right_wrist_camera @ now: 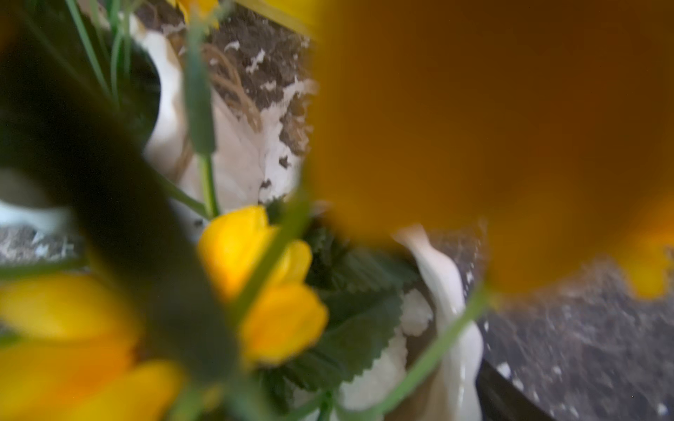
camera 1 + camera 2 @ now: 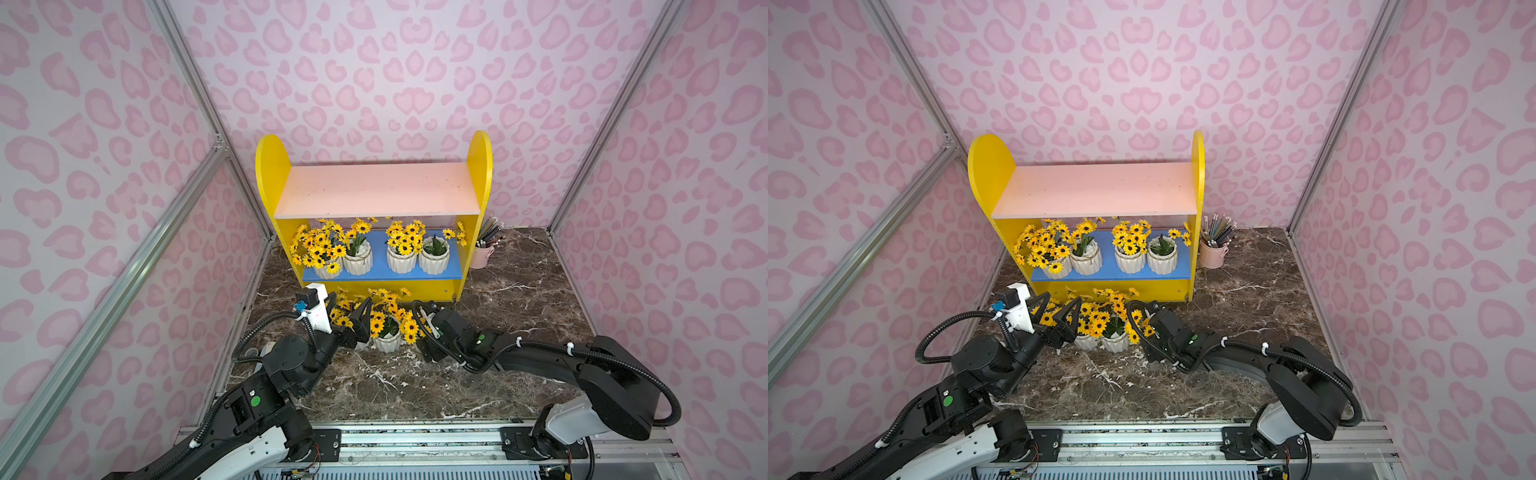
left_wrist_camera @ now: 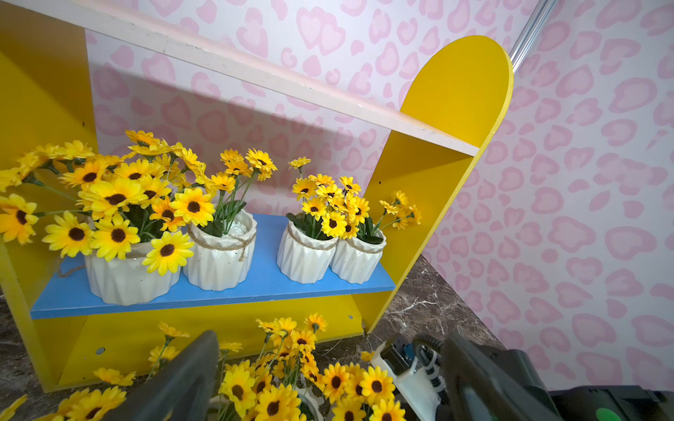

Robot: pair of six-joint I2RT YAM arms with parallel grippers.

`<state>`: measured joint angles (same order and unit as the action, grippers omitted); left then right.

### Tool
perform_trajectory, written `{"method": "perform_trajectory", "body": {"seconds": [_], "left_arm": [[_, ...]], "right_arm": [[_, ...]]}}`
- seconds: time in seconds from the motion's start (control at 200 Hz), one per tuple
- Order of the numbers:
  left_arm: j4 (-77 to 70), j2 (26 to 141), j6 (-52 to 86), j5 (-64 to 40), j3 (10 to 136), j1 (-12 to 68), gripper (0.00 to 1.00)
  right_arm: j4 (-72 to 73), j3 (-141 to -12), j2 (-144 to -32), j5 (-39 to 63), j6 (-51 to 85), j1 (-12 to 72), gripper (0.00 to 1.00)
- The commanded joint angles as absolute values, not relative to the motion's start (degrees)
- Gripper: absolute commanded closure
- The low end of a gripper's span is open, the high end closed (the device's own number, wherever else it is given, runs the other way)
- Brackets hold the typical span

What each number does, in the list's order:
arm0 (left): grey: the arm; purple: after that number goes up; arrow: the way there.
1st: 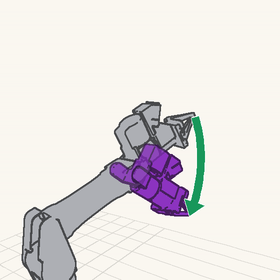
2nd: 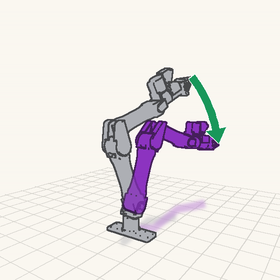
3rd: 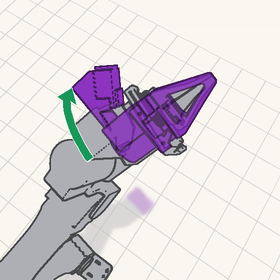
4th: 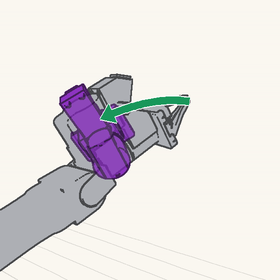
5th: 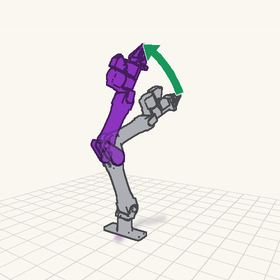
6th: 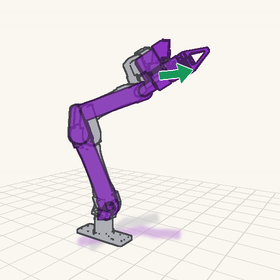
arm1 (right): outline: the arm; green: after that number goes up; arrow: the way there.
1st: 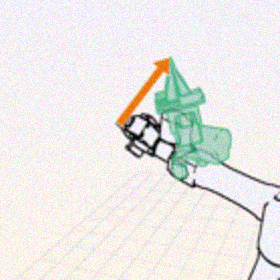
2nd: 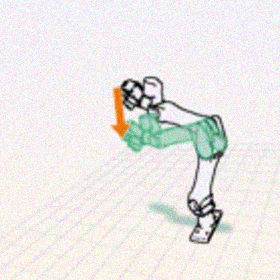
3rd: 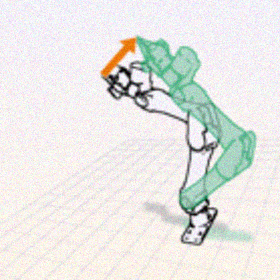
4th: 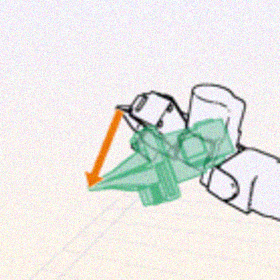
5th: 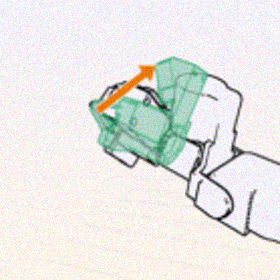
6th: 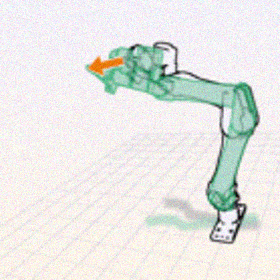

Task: Take the sunflower pots off the shelves
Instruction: Move the sunflower pot to the center of the board.

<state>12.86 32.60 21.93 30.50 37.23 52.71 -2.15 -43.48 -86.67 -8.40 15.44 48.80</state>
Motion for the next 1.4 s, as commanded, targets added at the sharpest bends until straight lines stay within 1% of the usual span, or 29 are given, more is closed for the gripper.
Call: {"method": "perform_trajectory", "body": {"seconds": [0.0, 0.12, 0.27, 0.565, 0.76, 0.9, 0.985, 1.055, 1.21, 1.395], "left_arm": [[13.3, 32.8, 21.2, 31.1, 37.9, 52.7, 0.03], [13.5, 33.5, 20.9, 32.0, 38.0, 52.6, 0.03], [13.9, 36.0, 19.5, 31.9, 39.8, 52.6, 0.03], [14.6, 42.5, 16.2, 31.0, 44.5, 52.1, 0.03], [15.3, 44.8, 15.2, 29.9, 46.7, 50.6, 0.03], [16.8, 44.1, 18.2, 27.5, 44.3, 48.5, 0.03], [16.8, 41.6, 19.9, 23.2, 41.3, 46.0, 0.03], [17.3, 40.3, 20.0, 18.2, 40.2, 42.0, 0.03], [17.4, 39.3, 20.0, 1.5, 39.8, 31.0, 0.03], [17.7, 36.9, 18.8, -6.1, 40.0, 23.4, 0.03]], "right_arm": [[1.9, -45.9, -88.9, -9.9, 14.3, 48.9, 0.10], [1.7, -47.0, -89.7, -8.4, 14.0, 48.9, 0.09], [-0.2, -45.3, -86.5, -6.3, 14.5, 48.9, 0.02], [-4.5, -41.5, -76.9, -3.2, 14.1, 48.9, 0.02], [-10.1, -42.2, -71.8, -4.6, 14.1, 48.9, 0.02], [-12.4, -43.4, -67.4, -7.0, 14.3, 48.9, 0.02], [-11.1, -44.2, -65.2, -10.6, 14.1, 48.7, 0.02], [-8.4, -44.4, -63.7, -12.6, 13.4, 47.7, 0.02], [-0.9, -44.3, -63.2, -14.2, 13.8, 44.1, 0.04], [4.1, -46.2, -66.8, -17.9, 14.2, 43.6, 0.04]]}}
